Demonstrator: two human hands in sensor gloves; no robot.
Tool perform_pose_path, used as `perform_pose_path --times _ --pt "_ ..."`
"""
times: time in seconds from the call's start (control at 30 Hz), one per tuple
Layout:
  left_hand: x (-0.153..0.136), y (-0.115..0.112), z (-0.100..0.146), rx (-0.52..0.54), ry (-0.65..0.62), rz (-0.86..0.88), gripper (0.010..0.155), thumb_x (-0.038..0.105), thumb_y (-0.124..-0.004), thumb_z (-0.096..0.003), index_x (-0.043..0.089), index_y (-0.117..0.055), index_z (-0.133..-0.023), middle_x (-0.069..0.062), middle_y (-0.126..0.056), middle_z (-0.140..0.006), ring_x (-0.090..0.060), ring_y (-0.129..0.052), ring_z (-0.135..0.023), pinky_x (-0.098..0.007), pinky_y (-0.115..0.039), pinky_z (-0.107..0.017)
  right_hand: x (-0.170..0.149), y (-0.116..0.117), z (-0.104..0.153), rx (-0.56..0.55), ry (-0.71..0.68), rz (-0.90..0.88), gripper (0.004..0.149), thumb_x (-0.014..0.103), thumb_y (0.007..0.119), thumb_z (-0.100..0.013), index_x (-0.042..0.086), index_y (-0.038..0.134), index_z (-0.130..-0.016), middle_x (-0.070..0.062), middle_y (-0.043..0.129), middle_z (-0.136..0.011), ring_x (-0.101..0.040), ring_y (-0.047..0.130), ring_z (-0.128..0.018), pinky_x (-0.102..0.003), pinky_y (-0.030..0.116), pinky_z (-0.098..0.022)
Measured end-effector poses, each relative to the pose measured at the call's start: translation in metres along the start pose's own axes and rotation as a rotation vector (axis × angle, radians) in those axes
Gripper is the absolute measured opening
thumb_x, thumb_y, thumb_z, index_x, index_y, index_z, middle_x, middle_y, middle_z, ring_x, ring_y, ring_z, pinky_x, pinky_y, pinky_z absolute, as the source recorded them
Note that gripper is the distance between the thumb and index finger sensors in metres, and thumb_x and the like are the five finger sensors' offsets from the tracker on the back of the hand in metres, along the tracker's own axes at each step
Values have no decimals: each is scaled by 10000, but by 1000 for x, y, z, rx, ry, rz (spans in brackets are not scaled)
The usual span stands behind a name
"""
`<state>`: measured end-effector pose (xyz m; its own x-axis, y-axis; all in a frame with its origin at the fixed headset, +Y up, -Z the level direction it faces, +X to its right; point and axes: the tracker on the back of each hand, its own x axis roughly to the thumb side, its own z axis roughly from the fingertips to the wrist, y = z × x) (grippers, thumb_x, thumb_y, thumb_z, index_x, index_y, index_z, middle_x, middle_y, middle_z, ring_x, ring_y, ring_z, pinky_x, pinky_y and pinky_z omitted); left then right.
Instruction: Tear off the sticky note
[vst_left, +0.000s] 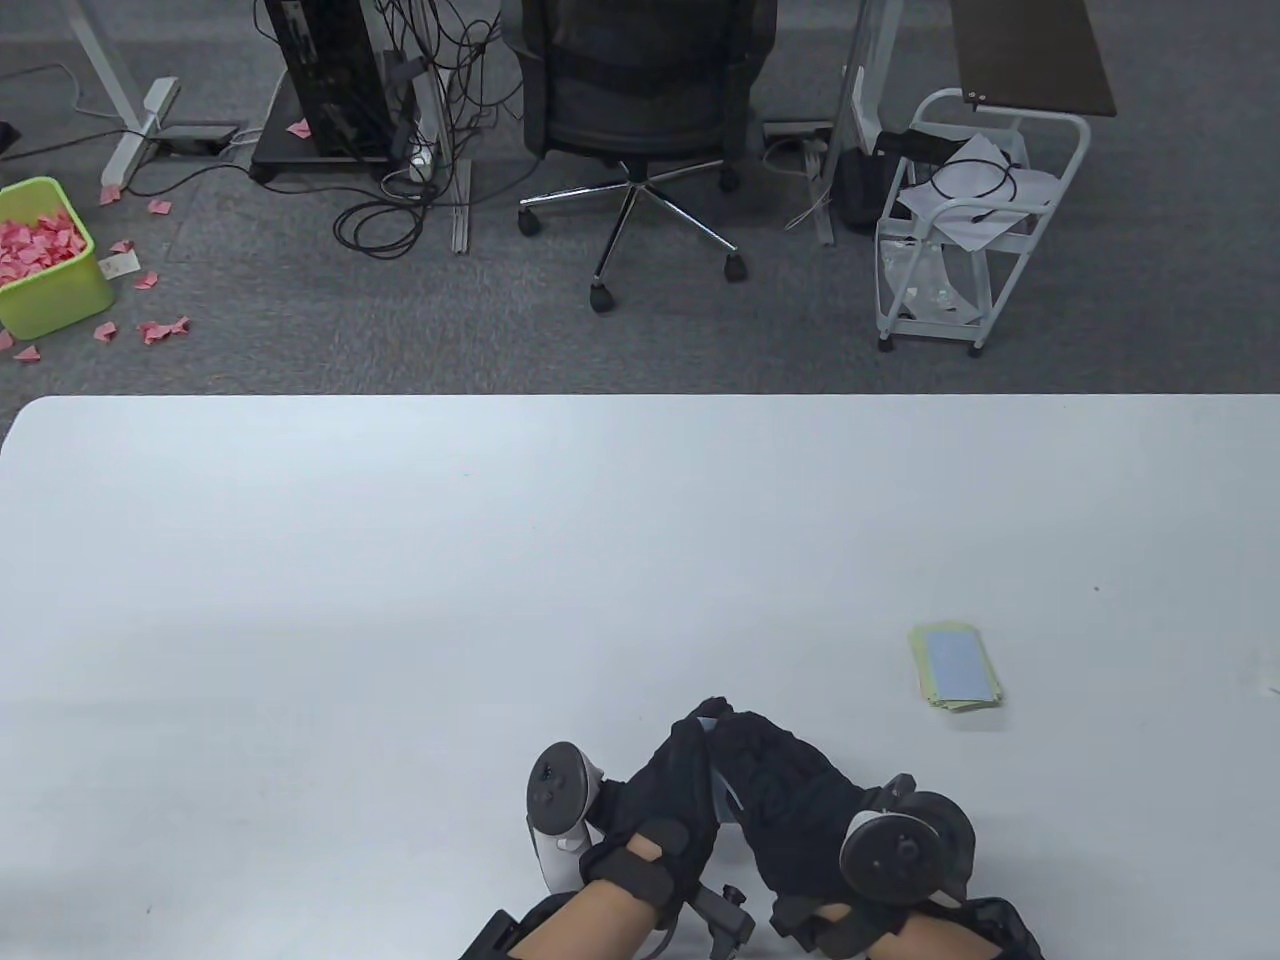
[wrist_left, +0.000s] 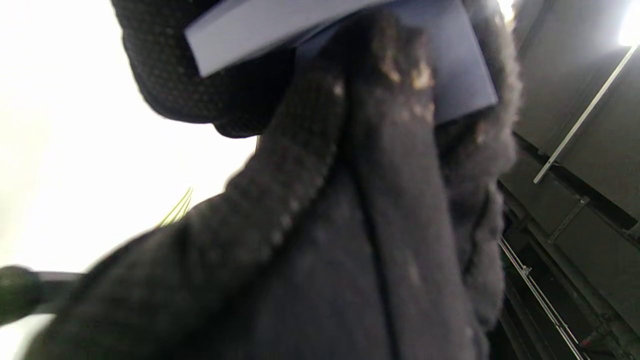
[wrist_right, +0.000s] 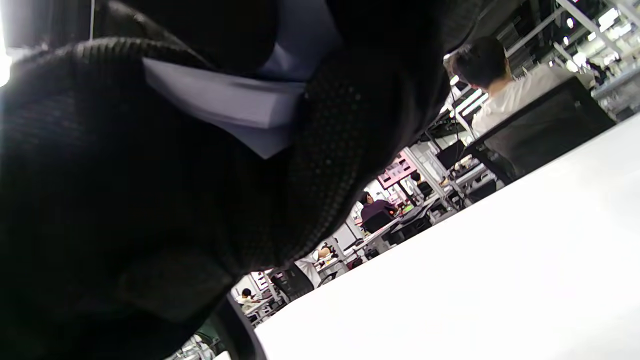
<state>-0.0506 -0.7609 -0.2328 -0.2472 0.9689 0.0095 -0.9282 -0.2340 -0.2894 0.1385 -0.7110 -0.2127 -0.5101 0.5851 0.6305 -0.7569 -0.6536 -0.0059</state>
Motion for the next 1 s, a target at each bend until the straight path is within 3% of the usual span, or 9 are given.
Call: perform_pose_path --times 0.67,1.0 --pt "8 3 0 -18 -21 -8 777 461 -479 -639 -177 -475 -1082 -383 -701 -993 -486 -961 -721 -523 -906 -503 -10 -6 1 28 19 -189 469 331 734 -486 252 628 -937 19 652 -973 -242 658 -936 -425 582 -719" --pt "1 12 -2 -64 85 125 761 460 -485 -647 -155 -493 -1095 -365 -715 -997 -481 -965 -724 -523 -903 -506 -26 -10 3 62 68 -412 467 324 739 -478 256 646 -931 24 666 -972 -240 674 -935 -404 594 -714"
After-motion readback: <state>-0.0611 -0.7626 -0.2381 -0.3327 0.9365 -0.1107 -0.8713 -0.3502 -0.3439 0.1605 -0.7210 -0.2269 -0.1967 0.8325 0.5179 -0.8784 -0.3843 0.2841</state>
